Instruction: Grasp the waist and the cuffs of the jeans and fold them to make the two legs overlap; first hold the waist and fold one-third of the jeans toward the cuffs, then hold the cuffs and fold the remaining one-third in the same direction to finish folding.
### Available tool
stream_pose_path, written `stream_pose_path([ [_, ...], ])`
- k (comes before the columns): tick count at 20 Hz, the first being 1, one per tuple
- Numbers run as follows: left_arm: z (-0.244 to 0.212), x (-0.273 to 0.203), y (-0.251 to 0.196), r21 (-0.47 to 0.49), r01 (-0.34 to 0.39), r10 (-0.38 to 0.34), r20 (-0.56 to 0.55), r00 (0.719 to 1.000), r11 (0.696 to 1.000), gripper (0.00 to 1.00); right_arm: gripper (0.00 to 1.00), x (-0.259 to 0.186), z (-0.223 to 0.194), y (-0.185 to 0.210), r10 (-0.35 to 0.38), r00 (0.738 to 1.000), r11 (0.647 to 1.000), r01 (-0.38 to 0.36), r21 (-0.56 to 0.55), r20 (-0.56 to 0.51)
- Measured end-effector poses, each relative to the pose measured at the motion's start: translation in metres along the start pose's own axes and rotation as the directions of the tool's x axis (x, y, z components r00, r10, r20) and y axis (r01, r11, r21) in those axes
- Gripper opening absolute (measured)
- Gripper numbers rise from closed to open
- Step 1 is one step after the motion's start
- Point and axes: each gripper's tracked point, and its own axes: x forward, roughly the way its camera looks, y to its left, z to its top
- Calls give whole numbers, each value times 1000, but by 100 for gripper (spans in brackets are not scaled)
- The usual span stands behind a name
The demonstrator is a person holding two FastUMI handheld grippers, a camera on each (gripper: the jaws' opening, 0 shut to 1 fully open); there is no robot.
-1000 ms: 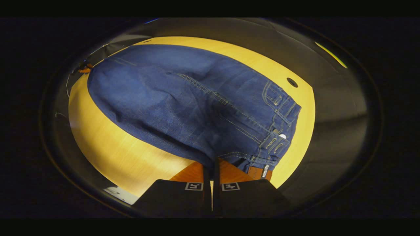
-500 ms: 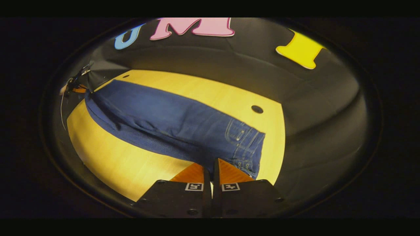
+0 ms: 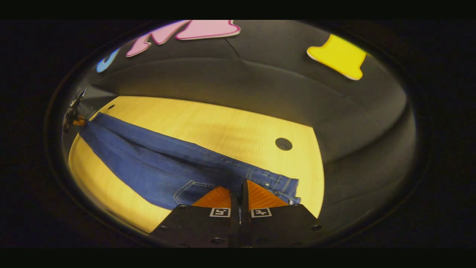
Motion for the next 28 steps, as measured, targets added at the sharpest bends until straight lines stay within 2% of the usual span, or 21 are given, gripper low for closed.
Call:
stream_pose_path([
  [3, 1, 7, 7, -19, -54, 55, 7, 998, 998, 10, 0, 31, -5, 0, 2, 1000, 998, 0, 64, -28],
  [6, 5, 3, 21, -68, -89, 93, 69, 993, 994, 73, 1, 41, -4, -2, -2, 999, 990, 8, 140, -44],
  [7, 9, -2, 29, -89, -95, 104, 102, 989, 992, 75, 9, 40, 1, -2, 1, 999, 981, 7, 194, -39],
  [8, 14, -11, 37, -108, -106, 120, 136, 983, 988, 82, 17, 39, 9, -1, 15, 1000, 967, -8, 253, -25],
  [9, 19, -20, 42, -117, -111, 130, 166, 978, 987, 79, 29, 36, 14, -6, 8, 1000, 954, -4, 300, -10],
  [10, 23, -29, 50, -118, -126, 147, 190, 971, 985, 88, 42, 35, 22, -12, -2, 1000, 939, 0, 345, 6],
  [12, 31, -50, 53, -126, -126, 153, 240, 959, 984, 92, 67, 27, 28, -20, -11, 1000, 921, 4, 389, 15],
  [13, 35, -60, 50, -144, -114, 151, 277, 949, 983, 92, 65, 20, 30, -20, -9, 1000, 919, 1, 395, 18],
  [14, 43, -71, 46, -165, -94, 143, 316, 938, 982, 93, 81, 13, 35, -20, -10, 1000, 922, -2, 388, 29],
  [16, 51, -91, 35, -188, -52, 120, 368, 922, 981, 94, 90, 2, 35, -22, -2, 999, 934, -17, 356, 54],
  [17, 51, -102, 31, -195, -31, 107, 394, 913, 980, 94, 84, -8, 37, -20, 7, 998, 937, -28, 348, 62],
  [18, 55, -109, 27, -201, -7, 92, 419, 903, 980, 94, 92, -16, 40, -18, 14, 997, 938, -39, 344, 74],
  [19, 57, -116, 18, -200, 9, 81, 434, 897, 980, 94, 87, -24, 41, -20, 22, 996, 936, -50, 348, 84],
  [20, 59, -124, 13, -196, 13, 77, 441, 894, 981, 94, 93, -30, 42, -19, 42, 996, 929, -67, 364, 77],
  [21, 60, -130, 10, -193, 23, 69, 454, 889, 981, 94, 89, -34, 36, -14, 71, 996, 922, -85, 377, 53],
  [22, 62, -135, 6, -188, 30, 61, 462, 885, 982, 94, 89, -37, 28, -16, 83, 997, 926, -81, 367, 13],
  [23, 62, -137, 4, -183, 27, 62, 462, 885, 983, 94, 89, -43, 24, -23, 66, 998, 937, -59, 345, -11],
  [24, 60, -140, 4, -181, 26, 62, 461, 885, 983, 94, 97, -47, 21, -33, 45, 999, 944, -34, 329, -26],
  [28, 61, -155, 0, -178, 33, 57, 478, 877, 983, 94, 98, -67, 3, -64, -32, 998, 951, 46, 306, -53],
])
